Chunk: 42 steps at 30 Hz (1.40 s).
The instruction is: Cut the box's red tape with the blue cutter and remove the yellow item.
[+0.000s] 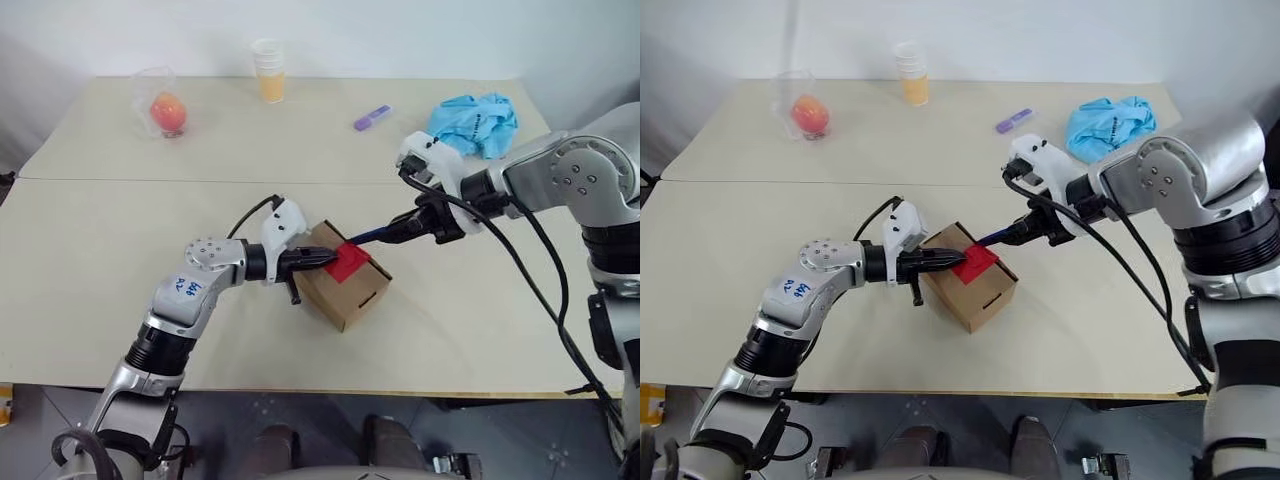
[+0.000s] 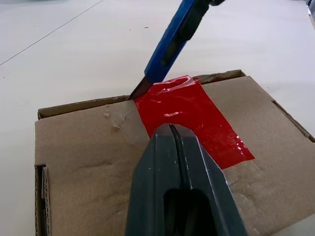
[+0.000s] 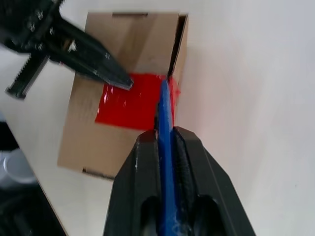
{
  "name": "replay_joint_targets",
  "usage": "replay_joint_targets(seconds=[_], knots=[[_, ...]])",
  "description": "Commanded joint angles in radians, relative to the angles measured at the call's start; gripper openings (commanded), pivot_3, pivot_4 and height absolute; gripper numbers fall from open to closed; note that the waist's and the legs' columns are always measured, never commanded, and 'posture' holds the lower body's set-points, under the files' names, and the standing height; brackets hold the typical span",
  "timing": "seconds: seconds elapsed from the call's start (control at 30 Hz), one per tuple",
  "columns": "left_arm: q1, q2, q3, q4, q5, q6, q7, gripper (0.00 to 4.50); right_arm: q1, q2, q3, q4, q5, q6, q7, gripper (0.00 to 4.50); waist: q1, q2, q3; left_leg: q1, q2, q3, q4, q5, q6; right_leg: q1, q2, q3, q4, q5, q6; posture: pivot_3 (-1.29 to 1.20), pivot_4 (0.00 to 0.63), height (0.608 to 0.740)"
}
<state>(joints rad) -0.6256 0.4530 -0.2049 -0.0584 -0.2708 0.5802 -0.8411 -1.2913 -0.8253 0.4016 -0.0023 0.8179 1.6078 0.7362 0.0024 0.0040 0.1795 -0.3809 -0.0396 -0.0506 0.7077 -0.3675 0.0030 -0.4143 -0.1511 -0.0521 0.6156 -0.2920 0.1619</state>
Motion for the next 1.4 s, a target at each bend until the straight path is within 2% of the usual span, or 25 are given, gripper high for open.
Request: replay_joint_targets(seconds=[0.03, 0.3, 0.53, 0.93, 1.4], knots=[[0.022, 0.005, -0.053, 0.043, 0.042, 0.032, 0.004, 0.00, -0.062, -0.030, 0.068, 0.020, 0.013, 0.007, 0.081, 0.11, 0.001, 0.000, 0.000, 0.000, 0.000, 0.000, 0.000, 0.000, 0.000, 0.000, 0.000, 0.000, -0.001, 0.000, 0.000, 0.00, 0.150, 0.740], [0.020, -0.007, -0.062, 0.061, 0.047, 0.032, 0.013, 0.00, -0.162, -0.046, 0.207, 0.073, -0.044, 0.007, 0.201, 0.11, 0.012, 0.000, 0.000, 0.001, 0.000, 0.000, -0.003, 0.000, 0.000, 0.001, 0.000, -0.001, -0.003, 0.000, 0.000, 0.00, 0.150, 0.740], [0.023, -0.014, -0.057, 0.079, 0.047, 0.023, 0.013, 0.00, -0.178, -0.041, 0.270, 0.113, -0.116, -0.017, 0.265, 0.11, 0.019, 0.000, 0.000, 0.005, 0.000, 0.002, -0.006, 0.000, 0.000, 0.003, 0.000, 0.000, -0.004, 0.000, 0.000, 0.00, 0.150, 0.740], [0.036, -0.017, -0.056, 0.096, 0.048, 0.008, 0.014, 0.00, -0.243, 0.029, 0.348, 0.174, -0.185, -0.032, 0.375, 0.11, 0.019, 0.000, 0.000, 0.007, 0.000, 0.003, -0.007, 0.000, 0.000, 0.004, 0.000, 0.001, -0.004, 0.000, 0.000, 0.00, 0.150, 0.740], [0.052, -0.021, -0.053, 0.100, 0.051, 0.001, 0.022, 0.00, -0.283, -0.056, 0.488, 0.124, -0.234, -0.061, 0.527, 0.11, 0.021, 0.000, 0.000, 0.007, 0.000, 0.002, -0.009, 0.000, 0.000, 0.004, 0.000, 0.001, -0.005, 0.000, 0.000, 0.00, 0.150, 0.740]])
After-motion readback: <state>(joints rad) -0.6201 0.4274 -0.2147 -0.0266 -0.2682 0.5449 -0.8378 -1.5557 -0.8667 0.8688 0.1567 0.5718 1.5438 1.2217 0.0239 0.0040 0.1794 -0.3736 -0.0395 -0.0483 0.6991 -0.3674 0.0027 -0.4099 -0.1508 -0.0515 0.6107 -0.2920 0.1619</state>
